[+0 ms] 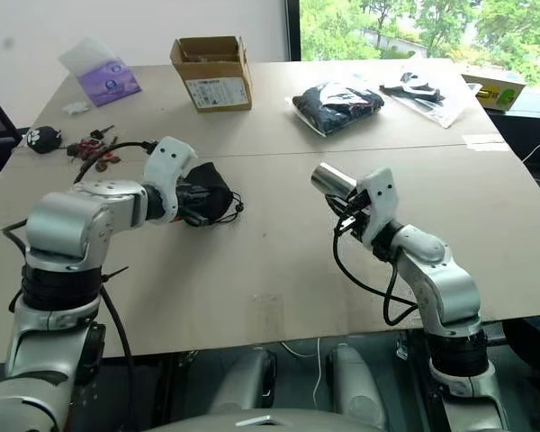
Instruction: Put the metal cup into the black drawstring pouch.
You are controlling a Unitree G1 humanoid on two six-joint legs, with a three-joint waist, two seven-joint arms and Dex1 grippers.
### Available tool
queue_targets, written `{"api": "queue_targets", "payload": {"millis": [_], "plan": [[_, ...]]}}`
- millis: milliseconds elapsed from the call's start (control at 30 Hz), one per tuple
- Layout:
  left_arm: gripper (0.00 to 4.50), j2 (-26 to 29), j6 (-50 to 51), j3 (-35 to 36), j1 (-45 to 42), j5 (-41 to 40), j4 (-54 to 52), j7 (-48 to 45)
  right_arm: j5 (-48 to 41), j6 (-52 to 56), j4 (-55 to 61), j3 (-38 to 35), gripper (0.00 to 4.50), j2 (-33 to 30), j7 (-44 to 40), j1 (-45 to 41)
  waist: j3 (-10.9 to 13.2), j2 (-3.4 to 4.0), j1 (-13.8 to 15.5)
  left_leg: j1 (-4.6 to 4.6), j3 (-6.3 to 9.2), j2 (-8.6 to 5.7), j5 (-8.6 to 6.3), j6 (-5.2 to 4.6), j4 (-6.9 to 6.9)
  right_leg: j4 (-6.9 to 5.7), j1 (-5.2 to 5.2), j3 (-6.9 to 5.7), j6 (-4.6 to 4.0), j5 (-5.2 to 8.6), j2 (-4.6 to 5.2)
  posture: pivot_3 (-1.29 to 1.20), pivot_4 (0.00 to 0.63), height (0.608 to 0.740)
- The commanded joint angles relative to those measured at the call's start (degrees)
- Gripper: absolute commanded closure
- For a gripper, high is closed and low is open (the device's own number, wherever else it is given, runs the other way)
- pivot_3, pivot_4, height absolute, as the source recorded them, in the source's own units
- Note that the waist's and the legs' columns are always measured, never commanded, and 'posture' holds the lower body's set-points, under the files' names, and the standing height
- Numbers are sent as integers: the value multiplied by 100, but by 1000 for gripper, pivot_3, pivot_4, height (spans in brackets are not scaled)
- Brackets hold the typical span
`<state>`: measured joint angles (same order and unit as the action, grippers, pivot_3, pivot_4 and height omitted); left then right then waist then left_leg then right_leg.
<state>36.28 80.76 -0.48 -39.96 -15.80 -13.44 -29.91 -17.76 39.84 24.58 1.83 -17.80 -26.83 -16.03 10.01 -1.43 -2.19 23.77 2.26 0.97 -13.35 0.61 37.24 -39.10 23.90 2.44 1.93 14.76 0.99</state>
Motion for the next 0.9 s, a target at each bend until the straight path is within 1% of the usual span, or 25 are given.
{"api": "queue_targets", "payload": {"millis": [33, 167, 233, 333, 400, 467, 533, 633, 733, 900], "plan": [[4500, -162, 227, -87, -484, -135, 362, 17, 175, 54, 796, 273, 4475, -259, 92, 230, 0, 0, 1, -1, 5, 0, 0, 0, 5, 2, -7, -4, 1, 0, -1, 0, 150, 740], [4500, -575, 295, 82, -1049, -258, 971, 84, -77, 71, 924, 159, 4475, -445, -107, 477, 0, 0, 17, -1, 17, -1, 0, 0, 11, 4, -16, -15, 1, -1, -2, 0, 150, 740], [4500, -686, 224, 89, -1247, -283, 1264, 80, 51, -106, 911, 215, 4475, -551, -106, 575, 0, -1, 14, -1, 19, -2, 0, 0, 11, 5, -17, -15, 1, -1, -2, 0, 150, 740], [4500, -758, -57, -123, -1386, -231, 1611, 52, 179, -238, 991, 397, 4475, -666, -112, 878, 0, 0, -6, -4, 17, -3, 0, 0, 9, 4, -17, -13, 1, -1, -2, 0, 150, 740], [4500, -701, -309, -355, -1394, -175, 1723, -40, 465, -518, 914, 686, 4475, -786, -123, 1041, 0, 0, -9, -4, 19, -2, 0, 0, 7, 4, -17, -14, 1, -1, -2, 0, 150, 740], [4500, -689, -439, -466, -1395, -161, 1853, -69, 579, -751, 736, 908, 4475, -688, -103, 1129, 0, 0, -11, -4, 19, -2, 0, 0, 7, 4, -16, -14, 1, -1, -2, 0, 150, 740], [4500, -652, -572, -581, -1357, -155, 1875, -105, 507, -967, 446, 983, 4475, -414, -62, 1199, -1, -1, -9, -4, 17, -2, 0, 0, 8, 4, -17, -11, 1, -1, -2, 0, 150, 740], [4500, -619, -643, -626, -1294, -188, 1814, -148, 586, -1410, 89, 1096, 4475, -264, -182, 1260, -1, -1, 2, -4, 17, -3, 0, 0, 10, 4, -17, -12, 1, -1, -1, 0, 150, 740], [4500, -592, -573, -531, -1306, -245, 1764, -157, 433, -1540, 18, 990, 4475, -101, -219, 1281, 0, -1, 6, -2, 17, -4, 0, 0, 12, 6, -17, -12, 2, -1, 0, 0, 150, 740], [4500, -558, -372, -332, -1386, -468, 1832, -288, -192, -1475, 258, 984, 4475, -101, -797, 1207, -1, -1, 4, -2, 24, -4, 1, 1, 12, 4, -18, -17, 1, -1, -1, 0, 150, 740]]}}
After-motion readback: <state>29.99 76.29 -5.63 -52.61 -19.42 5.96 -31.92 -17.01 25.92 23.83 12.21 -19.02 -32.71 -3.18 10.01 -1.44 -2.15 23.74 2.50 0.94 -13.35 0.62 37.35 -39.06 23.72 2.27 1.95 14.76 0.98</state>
